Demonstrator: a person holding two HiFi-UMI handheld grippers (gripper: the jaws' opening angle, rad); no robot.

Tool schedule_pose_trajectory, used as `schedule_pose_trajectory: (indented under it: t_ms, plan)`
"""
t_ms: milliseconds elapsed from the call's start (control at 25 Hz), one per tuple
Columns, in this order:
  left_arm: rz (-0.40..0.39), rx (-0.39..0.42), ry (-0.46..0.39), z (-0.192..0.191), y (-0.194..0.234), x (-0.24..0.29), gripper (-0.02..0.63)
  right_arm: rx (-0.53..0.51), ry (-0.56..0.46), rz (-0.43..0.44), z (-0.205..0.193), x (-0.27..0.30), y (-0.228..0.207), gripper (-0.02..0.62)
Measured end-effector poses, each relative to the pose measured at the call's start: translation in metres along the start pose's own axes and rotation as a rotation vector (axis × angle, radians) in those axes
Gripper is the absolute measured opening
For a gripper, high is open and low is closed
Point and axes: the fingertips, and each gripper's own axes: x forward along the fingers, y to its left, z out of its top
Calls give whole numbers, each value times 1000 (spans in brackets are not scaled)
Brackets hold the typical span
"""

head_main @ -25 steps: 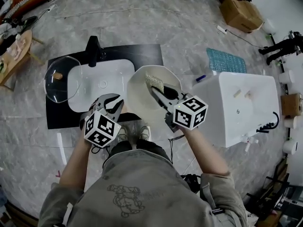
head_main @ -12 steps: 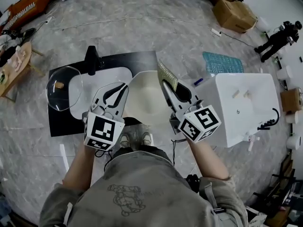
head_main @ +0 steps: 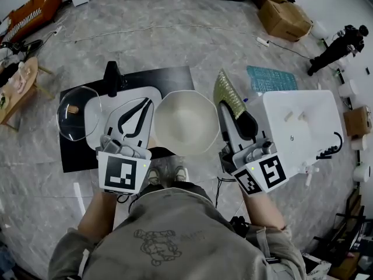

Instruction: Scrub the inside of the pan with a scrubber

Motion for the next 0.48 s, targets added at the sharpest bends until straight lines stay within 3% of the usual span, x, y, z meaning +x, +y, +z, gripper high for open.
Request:
schedule_pose_trajectory:
  t_ms: [240, 480]
  plan:
    - [18, -23, -59, 10, 0, -10, 28, -69, -19, -13, 9, -14, 8, 78]
    - [26, -19, -57, 3, -1, -14, 28, -82, 2, -12, -7, -20, 16, 78]
